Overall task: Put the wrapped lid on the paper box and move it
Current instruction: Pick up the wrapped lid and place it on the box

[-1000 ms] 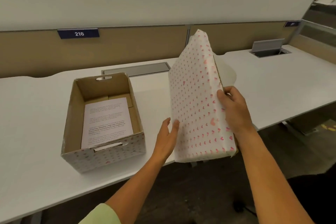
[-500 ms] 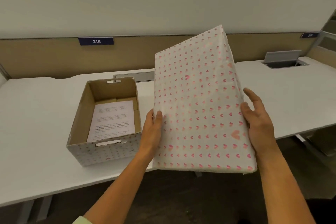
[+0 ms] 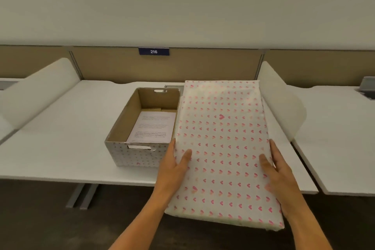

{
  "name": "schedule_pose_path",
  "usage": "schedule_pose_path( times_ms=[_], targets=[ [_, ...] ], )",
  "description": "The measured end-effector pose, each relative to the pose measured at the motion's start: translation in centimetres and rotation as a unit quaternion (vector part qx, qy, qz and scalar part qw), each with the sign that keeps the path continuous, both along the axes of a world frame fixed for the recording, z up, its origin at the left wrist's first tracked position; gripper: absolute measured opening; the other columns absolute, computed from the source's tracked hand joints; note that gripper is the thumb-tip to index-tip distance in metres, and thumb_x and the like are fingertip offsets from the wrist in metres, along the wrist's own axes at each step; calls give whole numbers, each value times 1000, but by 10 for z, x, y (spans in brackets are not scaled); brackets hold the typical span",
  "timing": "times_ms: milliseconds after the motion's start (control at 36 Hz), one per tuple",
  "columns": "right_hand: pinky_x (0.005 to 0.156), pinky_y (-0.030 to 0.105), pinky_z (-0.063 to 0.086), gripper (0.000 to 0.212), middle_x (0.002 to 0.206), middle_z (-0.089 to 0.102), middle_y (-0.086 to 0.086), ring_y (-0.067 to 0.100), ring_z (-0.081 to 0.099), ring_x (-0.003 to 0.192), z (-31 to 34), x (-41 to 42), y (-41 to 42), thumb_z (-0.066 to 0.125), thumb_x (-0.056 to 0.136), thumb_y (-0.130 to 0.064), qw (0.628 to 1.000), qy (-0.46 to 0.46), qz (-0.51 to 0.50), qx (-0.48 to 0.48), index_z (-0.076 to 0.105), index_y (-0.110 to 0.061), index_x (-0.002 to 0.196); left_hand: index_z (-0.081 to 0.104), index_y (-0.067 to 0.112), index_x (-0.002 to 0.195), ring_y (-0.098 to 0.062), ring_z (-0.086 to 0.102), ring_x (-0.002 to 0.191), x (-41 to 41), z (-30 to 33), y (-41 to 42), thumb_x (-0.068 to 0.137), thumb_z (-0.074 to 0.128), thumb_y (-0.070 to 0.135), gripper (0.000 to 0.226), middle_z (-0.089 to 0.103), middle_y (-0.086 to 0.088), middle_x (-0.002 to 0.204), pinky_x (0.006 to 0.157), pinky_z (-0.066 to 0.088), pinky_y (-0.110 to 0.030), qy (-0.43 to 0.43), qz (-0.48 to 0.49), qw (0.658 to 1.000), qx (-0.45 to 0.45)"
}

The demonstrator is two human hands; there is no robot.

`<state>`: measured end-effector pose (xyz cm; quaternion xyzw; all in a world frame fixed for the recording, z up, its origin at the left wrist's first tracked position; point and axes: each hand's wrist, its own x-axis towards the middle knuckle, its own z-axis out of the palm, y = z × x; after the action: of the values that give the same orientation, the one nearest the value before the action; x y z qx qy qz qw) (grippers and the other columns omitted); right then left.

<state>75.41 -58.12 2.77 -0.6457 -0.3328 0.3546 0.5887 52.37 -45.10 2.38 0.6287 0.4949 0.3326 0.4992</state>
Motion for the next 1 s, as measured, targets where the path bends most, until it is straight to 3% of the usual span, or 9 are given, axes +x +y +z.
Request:
schedule_pose_path(
  times_ms=[56,111,194,250,333,500,667,917,1000],
  targets=[
    [65,24,58,69,120,59,-26,1,71,93,-3,-4,6,59,81,-59,1000,-3,16,-9,28,-59,142,26,33,152,-13,56,120,-7,0,-1,87,55,60,76,49,11,143,101,50,-44,11,14,1000,1],
    [61,20,57,58,115,57,-34,-2,70,93,-3,-12,15,58,82,-59,999,-9,28,-12,28,-69,130,25,32,153,-16,55,122,-15,0,2,88,54,59,76,48,10,143,102,49,-45,23,34,999,5],
    [65,19,55,54,119,51,-37,2,68,96,-4,-27,30,57,83,-61,998,-21,48,-19,20,-76,119,32,31,148,-14,56,119,-28,2,11,95,49,52,60,49,10,141,97,50,-40,26,58,998,20],
    [72,26,56,64,127,50,-30,6,64,104,-6,-37,43,59,82,-63,997,-30,66,-17,18,-70,130,39,35,141,-7,57,108,-37,5,17,99,44,47,45,50,11,136,87,49,-31,14,78,996,35],
    [78,30,57,76,136,49,-22,10,63,111,-9,-49,62,61,83,-65,995,-39,92,-19,14,-59,143,39,35,143,-14,57,111,-51,9,31,101,39,47,44,52,11,131,91,49,-37,22,112,993,38],
    [80,32,57,90,143,46,-15,13,59,116,-3,-69,109,59,74,-75,991,-49,118,-30,10,-56,147,44,46,119,-7,61,91,-79,20,70,102,37,46,19,53,30,104,69,45,-22,56,129,988,55],
    [75,30,57,91,140,48,-13,13,60,113,7,-91,168,59,71,-74,991,-42,123,-32,14,-53,147,41,43,126,-3,59,87,-102,31,126,100,36,48,27,53,26,108,67,42,-19,89,116,985,89],
    [97,52,53,85,150,41,-6,23,54,125,10,-125,258,59,82,-63,994,-67,82,-40,14,-44,151,32,24,146,-28,58,120,-123,35,216,102,34,43,48,51,0,142,100,48,-48,158,103,980,70],
    [99,54,51,83,151,39,-6,24,52,127,3,-130,280,60,84,-60,993,-73,77,-58,14,-43,151,28,23,149,-30,53,127,-127,29,238,103,35,37,48,45,-3,149,101,45,-47,172,88,980,55]
  ],
)
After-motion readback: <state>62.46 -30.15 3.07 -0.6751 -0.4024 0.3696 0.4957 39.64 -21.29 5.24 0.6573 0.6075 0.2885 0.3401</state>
